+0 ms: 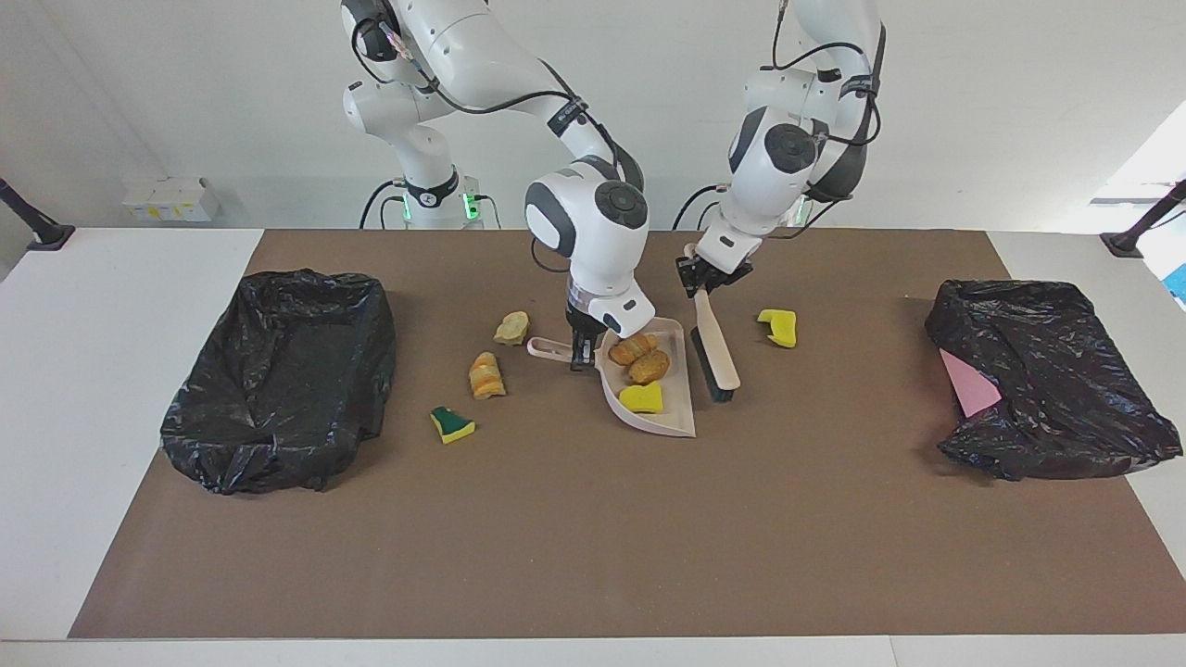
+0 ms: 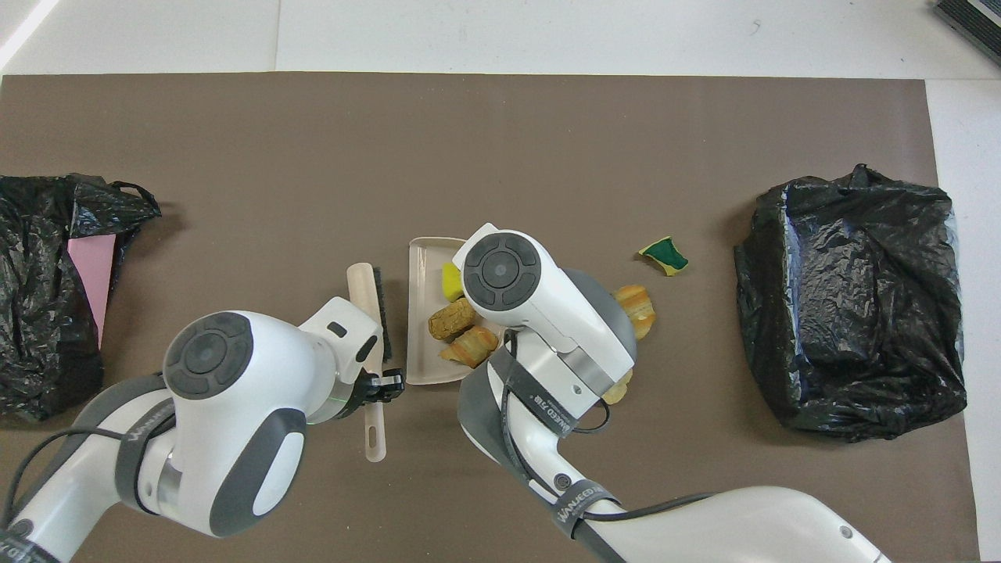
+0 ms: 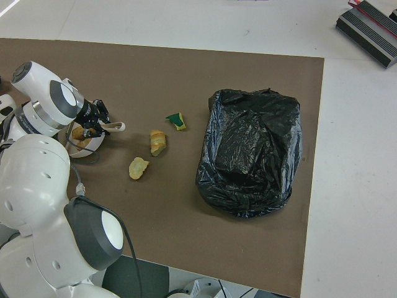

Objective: Sweep and dump trash in bin
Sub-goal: 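Sweep the yellow sponge pieces into the dustpan with the left gripper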

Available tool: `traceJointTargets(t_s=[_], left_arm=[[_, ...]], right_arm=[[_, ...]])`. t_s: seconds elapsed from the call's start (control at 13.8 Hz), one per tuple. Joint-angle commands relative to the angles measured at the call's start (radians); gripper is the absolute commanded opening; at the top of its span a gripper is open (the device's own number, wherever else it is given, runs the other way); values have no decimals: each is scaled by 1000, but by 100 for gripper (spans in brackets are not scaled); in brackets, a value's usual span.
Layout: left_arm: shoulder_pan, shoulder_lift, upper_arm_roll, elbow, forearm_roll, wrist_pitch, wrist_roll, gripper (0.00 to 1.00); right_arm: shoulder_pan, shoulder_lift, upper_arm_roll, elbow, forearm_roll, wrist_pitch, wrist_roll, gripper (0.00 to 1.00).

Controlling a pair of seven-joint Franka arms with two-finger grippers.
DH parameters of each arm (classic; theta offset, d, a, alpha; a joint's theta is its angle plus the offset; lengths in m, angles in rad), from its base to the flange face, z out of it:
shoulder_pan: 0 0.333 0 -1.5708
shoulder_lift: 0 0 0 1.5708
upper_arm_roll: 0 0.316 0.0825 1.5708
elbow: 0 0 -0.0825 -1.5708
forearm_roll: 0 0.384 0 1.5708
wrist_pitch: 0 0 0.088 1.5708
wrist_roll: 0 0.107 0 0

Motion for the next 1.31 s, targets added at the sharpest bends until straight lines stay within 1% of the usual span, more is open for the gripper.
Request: traceJointTargets(t_s=[0.0,0.15,0.22,0.36,0.44,0.51,0.58,0.65,0.8,0.95,1.02,1.09,1.24], left_arm=[[47,-82,-8,-32,70,-155,-93,0],[49,-117,-11,-52,183,-255,-223,0],[41,-146,-12,-78,210,-286,-289,0],[38,-220,-18,-163,216,-297,-409,0],[38,-283,-21,-235,216,-291,-477,0],[38,-326,-24,-286,217,-286,-521,0],[38,-343,-25,-325,219,-268,-528,0],[37,-338,-27,-351,219,-222,-529,0],[35,-311,-31,-365,217,-127,-520,0],[27,-248,-31,-359,211,-11,-474,0],[29,-230,-31,-353,201,37,-435,0],[29,-216,-31,-351,164,75,-386,0],[27,-168,-31,-333,107,123,-248,0]], right_arm=[[-6,-25,6,-37,27,19,-46,0],[-6,-26,8,-39,29,19,-48,0],[-6,-25,6,-39,27,19,-48,0],[-6,-25,8,-39,29,29,-49,0],[-6,-25,6,-39,29,34,-49,0],[-4,-25,8,-39,29,34,-48,0],[0,-26,8,-40,27,36,-54,0],[0,-25,8,-40,29,39,-63,0],[2,-25,8,-40,29,40,-65,0],[2,-29,8,-49,29,40,-66,0],[2,-31,8,-54,29,42,-66,0],[2,-32,8,-54,29,42,-66,0],[2,-32,8,-54,29,40,-66,0]])
